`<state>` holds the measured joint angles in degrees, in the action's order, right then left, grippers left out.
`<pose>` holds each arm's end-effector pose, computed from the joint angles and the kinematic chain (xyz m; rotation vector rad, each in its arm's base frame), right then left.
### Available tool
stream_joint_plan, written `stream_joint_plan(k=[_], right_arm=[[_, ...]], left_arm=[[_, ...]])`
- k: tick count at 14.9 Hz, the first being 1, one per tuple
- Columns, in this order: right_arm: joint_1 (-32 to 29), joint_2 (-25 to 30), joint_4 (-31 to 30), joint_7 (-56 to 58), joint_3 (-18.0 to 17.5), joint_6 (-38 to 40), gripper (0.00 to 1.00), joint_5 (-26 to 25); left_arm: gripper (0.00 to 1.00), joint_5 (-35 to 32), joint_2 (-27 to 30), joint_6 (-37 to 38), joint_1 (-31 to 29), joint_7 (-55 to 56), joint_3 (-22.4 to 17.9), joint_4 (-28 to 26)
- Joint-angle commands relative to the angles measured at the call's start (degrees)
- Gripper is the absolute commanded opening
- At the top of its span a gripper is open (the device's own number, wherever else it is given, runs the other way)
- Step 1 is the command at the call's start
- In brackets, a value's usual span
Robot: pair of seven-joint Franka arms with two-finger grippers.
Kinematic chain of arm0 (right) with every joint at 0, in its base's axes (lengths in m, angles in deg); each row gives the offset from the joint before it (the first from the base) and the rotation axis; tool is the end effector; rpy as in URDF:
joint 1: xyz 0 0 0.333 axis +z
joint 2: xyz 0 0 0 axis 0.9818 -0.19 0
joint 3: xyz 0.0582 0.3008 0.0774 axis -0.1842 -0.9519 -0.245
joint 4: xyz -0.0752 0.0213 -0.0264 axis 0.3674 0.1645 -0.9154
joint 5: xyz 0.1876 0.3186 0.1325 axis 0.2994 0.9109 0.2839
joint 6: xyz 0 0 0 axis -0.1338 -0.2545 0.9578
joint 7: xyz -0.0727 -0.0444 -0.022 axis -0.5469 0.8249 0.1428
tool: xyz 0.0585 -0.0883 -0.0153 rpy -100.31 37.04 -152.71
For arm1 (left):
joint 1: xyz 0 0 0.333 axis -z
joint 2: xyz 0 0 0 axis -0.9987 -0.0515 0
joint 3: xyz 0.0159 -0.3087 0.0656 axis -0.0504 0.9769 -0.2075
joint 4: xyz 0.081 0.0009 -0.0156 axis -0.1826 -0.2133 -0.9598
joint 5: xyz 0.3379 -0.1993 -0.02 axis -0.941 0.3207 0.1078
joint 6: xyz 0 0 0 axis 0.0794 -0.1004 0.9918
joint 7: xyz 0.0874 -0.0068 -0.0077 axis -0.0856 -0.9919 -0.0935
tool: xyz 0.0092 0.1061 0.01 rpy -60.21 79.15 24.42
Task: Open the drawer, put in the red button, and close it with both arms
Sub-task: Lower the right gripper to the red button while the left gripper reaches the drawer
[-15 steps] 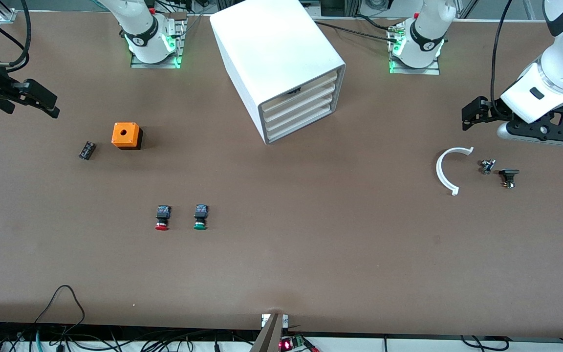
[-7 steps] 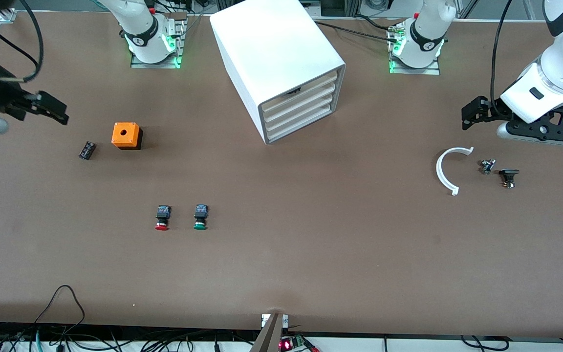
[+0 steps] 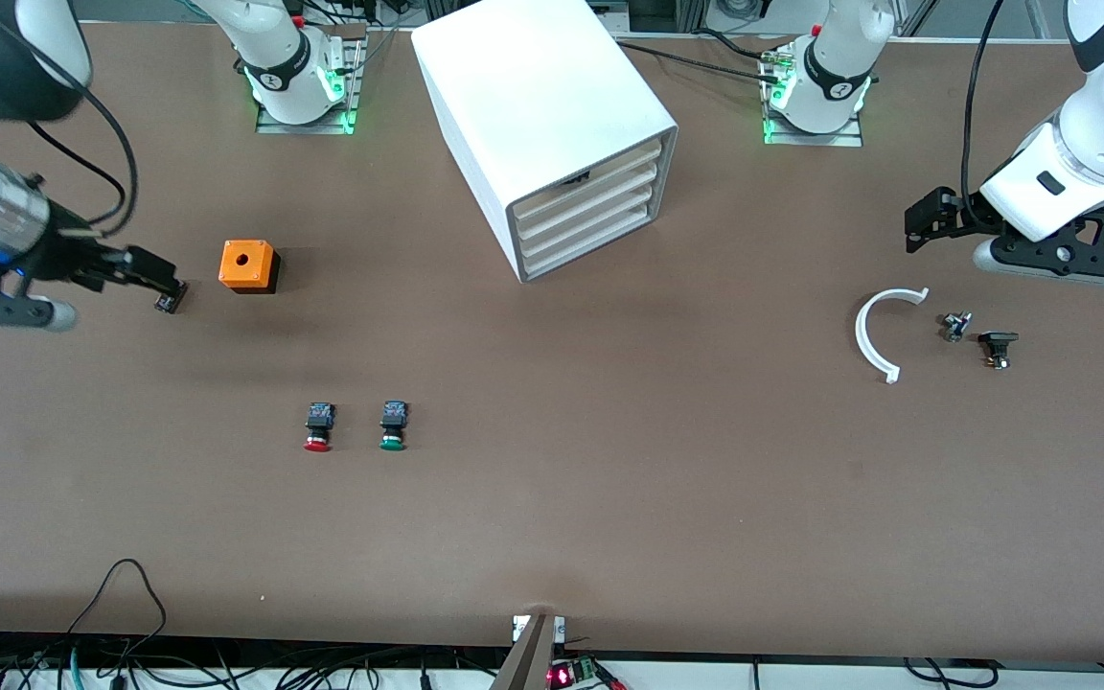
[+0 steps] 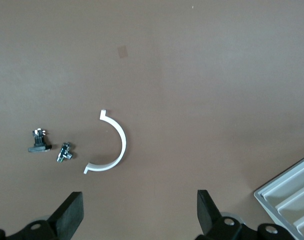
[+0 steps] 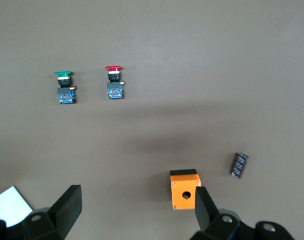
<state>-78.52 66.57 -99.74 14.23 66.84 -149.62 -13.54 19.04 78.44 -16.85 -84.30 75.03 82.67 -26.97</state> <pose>0.6053 0.0461 0.5236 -3.1154 0.1202 0.0881 0.5475 -0.0630 0.5729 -3.1282 0.1931 0.1165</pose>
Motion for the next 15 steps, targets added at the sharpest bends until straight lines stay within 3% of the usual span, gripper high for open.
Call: stream_joint_plan(k=[1, 5, 10, 13, 15], right_arm=[[1.13, -3.75, -0.16, 0.65, -0.29, -3.48, 1.0, 0.8], [2.45, -8.76, -0.86, 0.74, -0.29, -9.02, 1.0, 0.63], [5.79, -16.58, -0.86, 0.92, -0.29, -16.93, 1.0, 0.19], [6.06, -21.51, -1.56, 1.97, -0.29, -22.99, 1.0, 0.1], [6.23, -24.31, -2.97, 4.33, -0.21, -27.29, 1.0, -0.08]], left_arm=[[1.0, 3.11, -0.24, 4.25, 0.5, -1.71, 0.22, 1.04], [1.0, 14.52, -4.36, 9.88, 0.16, -6.16, 0.84, 0.86], [1.0, 22.54, -10.24, 14.37, -0.28, -18.03, 0.84, -0.01], [1.0, 27.81, -15.25, 13.24, -0.28, -24.19, 0.84, -1.24], [1.0, 33.42, -15.36, 7.72, -0.02, -28.5, 1.01, -6.14]])
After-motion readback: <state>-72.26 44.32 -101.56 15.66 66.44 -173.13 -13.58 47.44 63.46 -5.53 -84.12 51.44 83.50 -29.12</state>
